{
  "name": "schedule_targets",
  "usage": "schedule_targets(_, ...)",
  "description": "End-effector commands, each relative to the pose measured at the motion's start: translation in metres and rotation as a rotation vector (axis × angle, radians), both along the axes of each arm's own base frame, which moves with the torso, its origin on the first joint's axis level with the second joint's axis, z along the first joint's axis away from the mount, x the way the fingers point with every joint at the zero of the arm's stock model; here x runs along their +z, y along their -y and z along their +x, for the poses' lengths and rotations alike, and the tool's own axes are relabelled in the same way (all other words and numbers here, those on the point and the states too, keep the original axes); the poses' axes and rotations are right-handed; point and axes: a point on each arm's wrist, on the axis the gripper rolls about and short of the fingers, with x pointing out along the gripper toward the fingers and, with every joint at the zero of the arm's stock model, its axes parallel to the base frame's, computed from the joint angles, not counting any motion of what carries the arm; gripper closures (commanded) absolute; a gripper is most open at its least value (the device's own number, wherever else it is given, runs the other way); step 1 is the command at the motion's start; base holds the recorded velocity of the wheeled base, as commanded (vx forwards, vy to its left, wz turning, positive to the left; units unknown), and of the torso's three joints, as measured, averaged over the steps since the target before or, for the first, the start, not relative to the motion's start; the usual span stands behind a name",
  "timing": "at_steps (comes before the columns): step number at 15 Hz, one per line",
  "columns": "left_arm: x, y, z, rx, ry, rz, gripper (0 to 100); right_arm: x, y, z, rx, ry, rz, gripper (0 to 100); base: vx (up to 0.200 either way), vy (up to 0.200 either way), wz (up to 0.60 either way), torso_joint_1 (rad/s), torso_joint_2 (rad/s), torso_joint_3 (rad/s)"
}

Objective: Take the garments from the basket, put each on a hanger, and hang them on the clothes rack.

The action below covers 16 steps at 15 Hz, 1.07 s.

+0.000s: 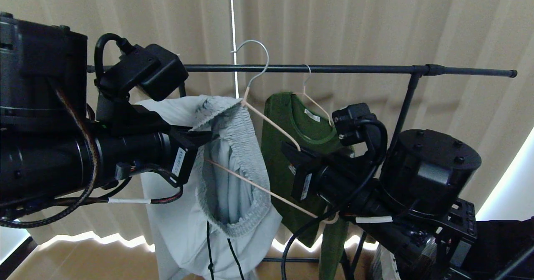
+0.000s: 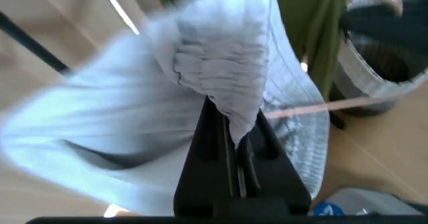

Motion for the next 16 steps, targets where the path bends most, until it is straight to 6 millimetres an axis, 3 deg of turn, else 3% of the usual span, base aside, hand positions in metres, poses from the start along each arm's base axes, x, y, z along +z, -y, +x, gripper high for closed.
schedule_targets(1,-0.002,0.000,-0.002,-0.004,-0.006,0.004,0,0.000,0.000,0.000,0.008,0.005,-0.002,100,0.000,0.000,0.00,0.000,0.00,0.000)
schedule_targets(6,0.000,-0.004,-0.006,-0.006,0.005,-0.002,0,0.003,0.001,-0.001,0.014,0.025,0.014,100,0.000,0.000,0.00,0.000,0.00,0.000)
schedule_targets(8,0.001,-0.013,-0.018,-0.053,0.020,-0.038,0,0.007,0.009,0.005,-0.012,0.058,0.006,100,0.000,0.000,0.00,0.000,0.00,0.000)
schedule_targets(11,0.006,-0.026,-0.024,-0.038,0.110,-0.093,0,0.009,0.046,0.016,-0.040,0.089,-0.053,100,0.000,0.000,0.00,0.000,0.00,0.000)
schedule_targets(12,0.006,-0.027,-0.023,-0.037,0.113,-0.094,0,0.009,0.047,0.016,-0.042,0.088,-0.054,100,0.000,0.000,0.00,0.000,0.00,0.000)
schedule_targets(13,0.012,-0.035,-0.016,-0.013,0.202,-0.054,0,0.006,0.065,0.017,-0.044,0.089,-0.089,100,0.000,0.000,0.00,0.000,0.00,0.000)
schedule_targets(16,0.014,-0.046,-0.005,-0.124,0.334,0.107,0,0.003,0.076,0.010,0.020,0.083,-0.097,100,0.000,0.000,0.00,0.000,0.00,0.000)
